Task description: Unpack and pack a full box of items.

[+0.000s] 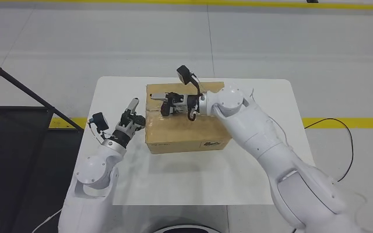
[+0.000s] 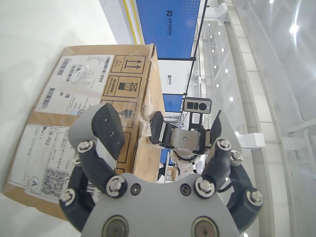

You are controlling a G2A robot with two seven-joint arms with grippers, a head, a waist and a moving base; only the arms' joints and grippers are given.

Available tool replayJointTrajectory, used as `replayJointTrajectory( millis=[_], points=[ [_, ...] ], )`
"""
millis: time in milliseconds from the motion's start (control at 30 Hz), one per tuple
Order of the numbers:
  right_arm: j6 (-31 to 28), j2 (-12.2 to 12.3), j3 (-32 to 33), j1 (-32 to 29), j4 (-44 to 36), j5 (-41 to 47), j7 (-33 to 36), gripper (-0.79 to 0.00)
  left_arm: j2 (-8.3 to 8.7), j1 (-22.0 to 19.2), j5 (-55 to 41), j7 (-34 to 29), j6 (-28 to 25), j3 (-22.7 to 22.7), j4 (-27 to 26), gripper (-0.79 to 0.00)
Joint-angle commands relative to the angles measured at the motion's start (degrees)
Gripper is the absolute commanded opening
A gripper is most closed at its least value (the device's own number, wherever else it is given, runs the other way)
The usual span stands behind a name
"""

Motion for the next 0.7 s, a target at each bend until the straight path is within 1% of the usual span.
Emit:
replayJointTrajectory(
  millis=[0,133,300,467,667],
  points=[
    [-0.4,-0.7,-0.2,0.5,1.2,0.2,1.2,0.000,0.09,0.0,-0.3,0.0,0.0,-0.2,0.1,0.000],
    [-0.9,-1.6,-0.4,1.5,3.7,0.2,3.9,0.000,0.26,-0.1,-0.7,0.0,0.1,-0.6,0.2,0.000],
    [-2.6,-1.8,0.8,2.4,6.5,-0.1,5.4,0.000,0.46,-0.4,-1.0,0.1,0.2,-0.8,0.3,0.000],
    [-3.7,-1.0,2.5,2.5,8.2,-0.3,8.7,0.000,0.64,-0.6,-1.1,0.3,0.3,-0.7,0.4,0.000],
    [-5.6,0.7,5.0,1.8,8.4,-2.0,9.2,0.000,0.86,-1.1,-1.1,0.3,0.7,-0.5,0.6,0.000]
  ],
)
